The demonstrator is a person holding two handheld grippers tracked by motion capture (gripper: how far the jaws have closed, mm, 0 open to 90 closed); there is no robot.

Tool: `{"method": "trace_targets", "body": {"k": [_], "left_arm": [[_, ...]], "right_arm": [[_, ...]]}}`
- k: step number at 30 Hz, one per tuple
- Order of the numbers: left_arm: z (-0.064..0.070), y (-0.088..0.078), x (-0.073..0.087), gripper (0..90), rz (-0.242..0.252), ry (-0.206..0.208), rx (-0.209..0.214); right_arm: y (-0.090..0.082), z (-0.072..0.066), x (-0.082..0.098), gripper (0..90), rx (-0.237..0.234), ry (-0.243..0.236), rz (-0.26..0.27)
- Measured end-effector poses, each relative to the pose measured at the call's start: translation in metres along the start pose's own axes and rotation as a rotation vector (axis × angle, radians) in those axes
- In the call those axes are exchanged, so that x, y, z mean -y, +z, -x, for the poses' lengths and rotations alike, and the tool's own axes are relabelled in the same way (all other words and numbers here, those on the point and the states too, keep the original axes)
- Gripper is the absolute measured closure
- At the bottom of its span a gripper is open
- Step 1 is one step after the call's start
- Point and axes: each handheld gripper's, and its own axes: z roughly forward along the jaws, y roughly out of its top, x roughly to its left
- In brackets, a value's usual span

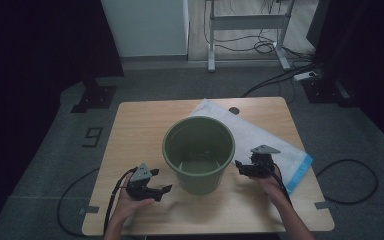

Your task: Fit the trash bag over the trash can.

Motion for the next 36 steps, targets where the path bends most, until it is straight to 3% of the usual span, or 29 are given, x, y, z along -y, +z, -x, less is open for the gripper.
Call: {"method": "trace_targets", "body": {"k": [5,10,16,18,23,25,29,30,36], "left_arm": [[-0.002,-0.002,0.001,17.9,0.013,-0.018,0.014],[-0.005,-0.003,0.003,17.9,0.015,-0.033,0.013],[-0.006,-0.001,0.004,17.9,0.003,-0.034,0.015],[-0.006,-0.001,0.004,17.9,0.001,-0.033,0.013],[-0.006,-0.002,0.006,18.0,0.000,-0.037,0.009],[-0.007,-0.002,0.007,18.7,0.005,-0.046,0.011],[-0.009,-0.003,0.009,18.9,0.005,-0.058,0.005],[-0.008,-0.003,0.009,19.0,0.005,-0.057,0.005],[-0.007,-0.001,0.008,19.0,-0.002,-0.057,0.006]], "right_arm": [[0.028,-0.005,-0.013,17.1,0.000,-0.009,-0.043],[0.051,-0.007,-0.013,17.4,-0.014,-0.004,-0.097],[0.060,-0.013,-0.012,20.5,0.006,-0.033,-0.106],[0.061,-0.015,-0.011,29.7,0.022,-0.050,-0.095],[0.052,-0.013,-0.008,71.1,0.100,0.010,-0.078],[0.044,-0.009,-0.001,81.2,0.120,0.029,-0.063],[0.028,-0.005,0.012,86.2,0.134,0.076,-0.055],[0.014,-0.004,0.022,87.4,0.137,0.084,-0.058],[-0.024,0.003,0.049,88.0,0.129,0.099,-0.066]]}}
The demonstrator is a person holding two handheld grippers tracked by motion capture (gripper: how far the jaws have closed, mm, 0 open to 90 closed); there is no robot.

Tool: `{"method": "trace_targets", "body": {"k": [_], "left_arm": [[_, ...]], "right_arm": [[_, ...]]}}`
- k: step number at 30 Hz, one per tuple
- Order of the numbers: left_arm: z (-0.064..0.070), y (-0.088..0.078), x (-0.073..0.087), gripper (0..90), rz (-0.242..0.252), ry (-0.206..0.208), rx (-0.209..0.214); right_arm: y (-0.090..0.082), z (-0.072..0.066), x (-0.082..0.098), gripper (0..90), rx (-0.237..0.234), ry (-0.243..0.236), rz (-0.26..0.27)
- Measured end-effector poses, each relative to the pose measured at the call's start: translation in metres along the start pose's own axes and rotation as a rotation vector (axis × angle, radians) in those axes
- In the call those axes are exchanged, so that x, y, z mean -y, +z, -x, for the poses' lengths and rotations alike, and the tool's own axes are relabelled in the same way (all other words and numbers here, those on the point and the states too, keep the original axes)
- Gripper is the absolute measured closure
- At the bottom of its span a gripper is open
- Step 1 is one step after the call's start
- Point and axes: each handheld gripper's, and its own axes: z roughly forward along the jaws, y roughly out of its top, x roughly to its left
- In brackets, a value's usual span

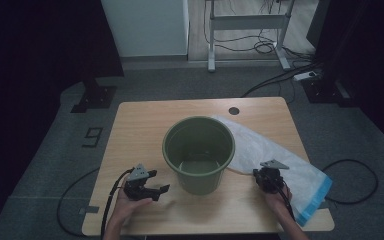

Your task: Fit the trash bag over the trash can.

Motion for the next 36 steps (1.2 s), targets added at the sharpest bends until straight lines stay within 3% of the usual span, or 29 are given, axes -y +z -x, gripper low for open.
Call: {"method": "trace_targets", "body": {"k": [3,7,9,13,14,18,21,26,30,33,36], "left_arm": [[0.002,0.002,0.000,19.1,-0.007,0.006,0.001],[0.004,0.002,-0.001,19.0,-0.006,0.008,0.004],[0.004,0.002,-0.001,19.1,-0.009,0.008,0.004],[0.003,0.002,0.000,19.1,-0.016,0.012,-0.001],[0.003,0.002,0.000,19.0,-0.017,0.012,-0.004],[0.000,0.000,0.001,19.0,-0.011,0.007,-0.005],[-0.001,0.000,0.001,19.1,-0.011,0.002,-0.004],[0.002,0.001,0.001,19.0,-0.014,0.008,-0.003],[0.002,0.003,0.001,19.0,-0.023,0.011,-0.004],[0.001,0.003,0.002,19.1,-0.029,0.009,-0.009],[0.000,0.003,0.003,19.3,-0.025,0.006,-0.011]], "right_arm": [[-0.011,0.004,0.007,78.3,-0.014,-0.012,-0.009],[-0.017,-0.001,0.003,47.3,-0.015,-0.023,0.007],[-0.015,-0.007,-0.004,37.7,-0.020,-0.035,0.016],[-0.002,-0.015,-0.014,30.2,-0.026,-0.042,0.002],[0.013,-0.020,-0.019,27.1,-0.021,-0.045,-0.026],[0.022,-0.026,-0.017,23.1,-0.010,-0.069,-0.047],[0.021,-0.028,-0.016,26.1,-0.015,-0.075,-0.045],[0.017,-0.018,-0.015,59.8,0.006,-0.063,-0.017],[0.018,-0.012,-0.017,84.7,0.030,-0.087,-0.010],[0.021,-0.001,-0.021,88.3,0.004,-0.043,-0.006],[0.015,0.011,-0.028,88.6,-0.038,0.033,0.051]]}}
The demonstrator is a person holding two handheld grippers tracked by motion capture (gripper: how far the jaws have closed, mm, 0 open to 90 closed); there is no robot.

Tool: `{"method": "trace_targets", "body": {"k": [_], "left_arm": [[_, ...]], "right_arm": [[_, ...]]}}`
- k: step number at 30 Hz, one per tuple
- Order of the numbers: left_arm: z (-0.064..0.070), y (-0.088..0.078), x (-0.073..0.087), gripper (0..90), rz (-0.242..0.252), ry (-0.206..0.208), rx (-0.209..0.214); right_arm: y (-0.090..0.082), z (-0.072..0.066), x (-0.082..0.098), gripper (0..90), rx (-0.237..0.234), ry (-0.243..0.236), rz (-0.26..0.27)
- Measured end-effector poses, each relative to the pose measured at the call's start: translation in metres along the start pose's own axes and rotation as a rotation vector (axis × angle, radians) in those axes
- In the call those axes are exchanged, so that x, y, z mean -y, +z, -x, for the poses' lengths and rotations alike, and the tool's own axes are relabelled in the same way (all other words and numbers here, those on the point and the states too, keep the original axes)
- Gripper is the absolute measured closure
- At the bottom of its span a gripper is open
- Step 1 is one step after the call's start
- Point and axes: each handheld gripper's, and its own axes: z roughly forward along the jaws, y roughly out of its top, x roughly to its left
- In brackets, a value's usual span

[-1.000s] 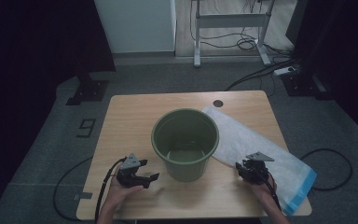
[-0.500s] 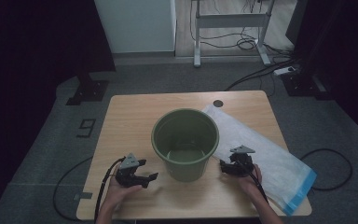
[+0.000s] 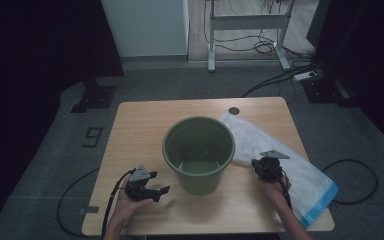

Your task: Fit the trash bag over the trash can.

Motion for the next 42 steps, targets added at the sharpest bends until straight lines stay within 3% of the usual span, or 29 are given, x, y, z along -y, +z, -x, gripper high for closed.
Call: {"method": "trace_targets", "body": {"k": [4,9,16,29,42], "left_arm": [[0.000,0.000,0.000,19.4,0.002,-0.006,-0.005],[0.000,-0.001,0.000,19.4,0.005,-0.002,-0.009],[-0.001,-0.002,0.000,19.7,0.014,-0.013,-0.011],[-0.001,0.000,0.000,19.8,0.010,-0.019,-0.011],[-0.002,0.003,0.000,19.9,0.012,-0.035,-0.002]], "right_arm": [[-0.022,0.009,-0.023,88.6,-0.034,0.042,0.103],[-0.061,0.013,-0.062,88.6,-0.075,0.042,0.229],[-0.112,0.010,-0.099,88.5,-0.116,0.041,0.379],[-0.191,-0.018,-0.148,88.6,-0.178,-0.089,0.554],[-0.251,-0.069,-0.185,88.6,-0.258,-0.245,0.660]]}}
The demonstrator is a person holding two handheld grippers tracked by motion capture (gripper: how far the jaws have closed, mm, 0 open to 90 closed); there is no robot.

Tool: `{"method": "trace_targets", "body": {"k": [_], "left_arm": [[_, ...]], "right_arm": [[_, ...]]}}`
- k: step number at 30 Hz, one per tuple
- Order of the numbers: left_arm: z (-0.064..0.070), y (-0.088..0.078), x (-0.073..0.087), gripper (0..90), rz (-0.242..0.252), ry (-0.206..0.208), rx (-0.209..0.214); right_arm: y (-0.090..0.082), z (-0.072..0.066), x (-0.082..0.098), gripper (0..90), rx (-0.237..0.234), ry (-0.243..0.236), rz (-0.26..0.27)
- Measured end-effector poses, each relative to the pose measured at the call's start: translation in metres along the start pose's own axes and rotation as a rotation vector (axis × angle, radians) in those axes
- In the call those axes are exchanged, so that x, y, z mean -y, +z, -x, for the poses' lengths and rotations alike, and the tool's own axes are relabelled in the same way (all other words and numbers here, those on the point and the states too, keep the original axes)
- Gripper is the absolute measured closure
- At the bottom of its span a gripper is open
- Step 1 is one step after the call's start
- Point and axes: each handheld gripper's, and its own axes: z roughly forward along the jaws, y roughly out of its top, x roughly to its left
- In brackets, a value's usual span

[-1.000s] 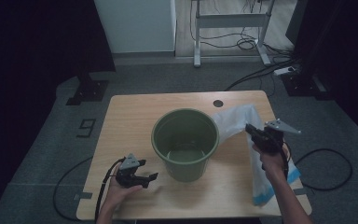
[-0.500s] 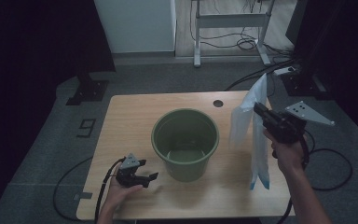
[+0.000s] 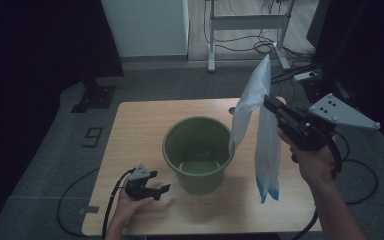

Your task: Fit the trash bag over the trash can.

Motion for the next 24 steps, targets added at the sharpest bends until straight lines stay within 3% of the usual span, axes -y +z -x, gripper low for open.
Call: {"method": "trace_targets", "body": {"k": [5,9,19,24], "left_arm": [[-0.001,0.001,0.000,19.9,-0.006,0.001,0.000],[-0.001,0.000,0.000,19.9,-0.002,-0.004,-0.001],[-0.002,-0.002,0.000,19.9,0.007,-0.007,-0.012],[-0.002,-0.011,-0.003,21.7,0.063,-0.033,-0.044]], "right_arm": [[0.000,-0.014,-0.017,88.5,-0.035,-0.025,0.029],[0.001,-0.020,-0.019,88.5,-0.045,-0.039,0.026],[0.021,-0.022,0.035,88.4,-0.081,-0.021,-0.104],[0.027,-0.020,0.053,88.2,-0.111,-0.010,-0.132]]}}
